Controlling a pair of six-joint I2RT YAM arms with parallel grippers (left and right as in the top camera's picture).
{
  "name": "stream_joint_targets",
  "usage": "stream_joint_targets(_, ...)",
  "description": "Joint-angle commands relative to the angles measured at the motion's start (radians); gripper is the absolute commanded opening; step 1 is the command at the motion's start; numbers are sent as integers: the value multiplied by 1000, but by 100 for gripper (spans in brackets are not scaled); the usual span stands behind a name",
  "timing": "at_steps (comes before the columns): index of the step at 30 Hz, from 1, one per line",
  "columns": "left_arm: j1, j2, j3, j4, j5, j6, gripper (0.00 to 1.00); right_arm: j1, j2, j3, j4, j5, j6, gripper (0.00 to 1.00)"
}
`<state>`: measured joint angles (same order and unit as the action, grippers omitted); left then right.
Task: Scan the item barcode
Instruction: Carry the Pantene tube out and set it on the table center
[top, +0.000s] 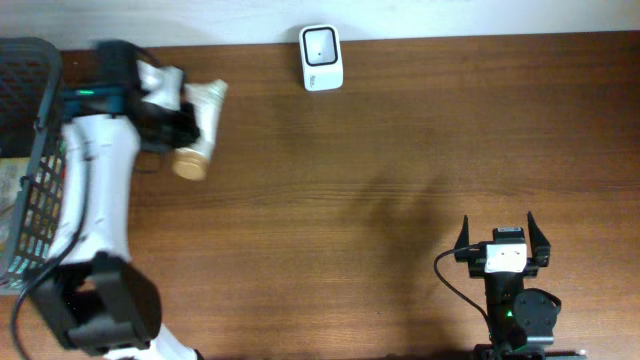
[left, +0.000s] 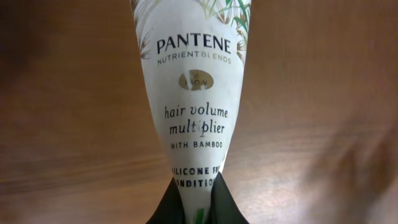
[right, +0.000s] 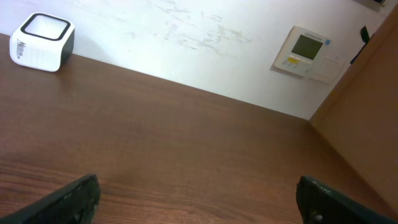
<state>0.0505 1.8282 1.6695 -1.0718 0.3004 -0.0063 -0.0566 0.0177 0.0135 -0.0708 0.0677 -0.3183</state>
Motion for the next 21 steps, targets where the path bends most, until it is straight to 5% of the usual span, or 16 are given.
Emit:
stream_joint_targets(1, -116, 37, -102, 118, 26, -118, 0, -3, -5, -8, -2, 16, -3, 99)
stream_joint_targets(8, -277, 132, -151, 186, 24, -165, 2, -3, -5, -8, -2, 16, -3, 99)
stream_joint_targets(13, -302, 139, -138, 189, 18, -165, 67, -3, -5, -8, -2, 16, -3, 99)
stream_joint_targets(16, -264, 124, -62, 145, 18, -156, 78, -3, -5, -8, -2, 16, -3, 99)
stream_joint_targets(21, -19, 51, 310, -72, -47, -108, 99, -3, -5, -8, -2, 16, -3, 99)
